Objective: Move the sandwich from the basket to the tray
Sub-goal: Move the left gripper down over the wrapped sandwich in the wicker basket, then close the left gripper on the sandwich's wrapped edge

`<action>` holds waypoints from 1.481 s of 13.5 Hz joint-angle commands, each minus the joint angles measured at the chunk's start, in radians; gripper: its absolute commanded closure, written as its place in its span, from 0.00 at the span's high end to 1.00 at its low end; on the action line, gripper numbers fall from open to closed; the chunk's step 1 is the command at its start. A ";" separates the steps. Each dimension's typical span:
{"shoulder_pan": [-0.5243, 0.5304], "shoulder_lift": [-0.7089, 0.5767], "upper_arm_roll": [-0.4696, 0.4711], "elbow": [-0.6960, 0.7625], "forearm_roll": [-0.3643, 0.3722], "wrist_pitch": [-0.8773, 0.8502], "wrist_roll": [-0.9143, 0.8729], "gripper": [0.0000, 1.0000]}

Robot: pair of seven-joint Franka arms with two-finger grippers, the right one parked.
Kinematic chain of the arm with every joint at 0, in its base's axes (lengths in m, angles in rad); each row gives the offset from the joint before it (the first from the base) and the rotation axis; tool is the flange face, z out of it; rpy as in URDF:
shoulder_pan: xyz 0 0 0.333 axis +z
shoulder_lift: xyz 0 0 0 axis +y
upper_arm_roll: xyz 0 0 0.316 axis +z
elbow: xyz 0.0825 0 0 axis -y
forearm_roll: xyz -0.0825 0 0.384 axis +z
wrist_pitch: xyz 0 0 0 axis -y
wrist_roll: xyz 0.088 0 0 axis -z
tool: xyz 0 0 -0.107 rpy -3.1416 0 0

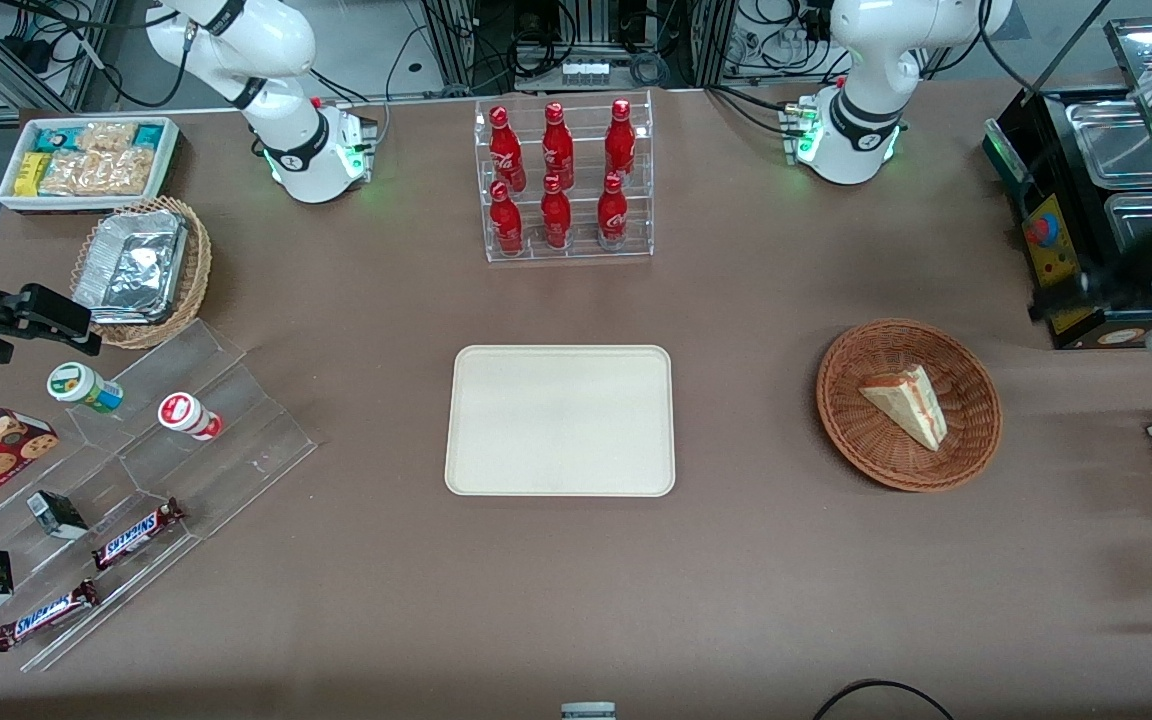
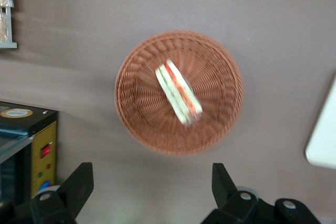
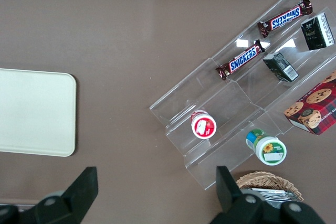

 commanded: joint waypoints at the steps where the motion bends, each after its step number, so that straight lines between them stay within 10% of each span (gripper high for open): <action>1: -0.015 0.015 -0.012 -0.112 -0.003 0.168 -0.270 1.00; 12: -0.092 0.148 -0.012 -0.414 0.020 0.707 -0.655 1.00; 20: -0.095 0.181 -0.012 -0.460 0.022 0.698 -0.650 1.00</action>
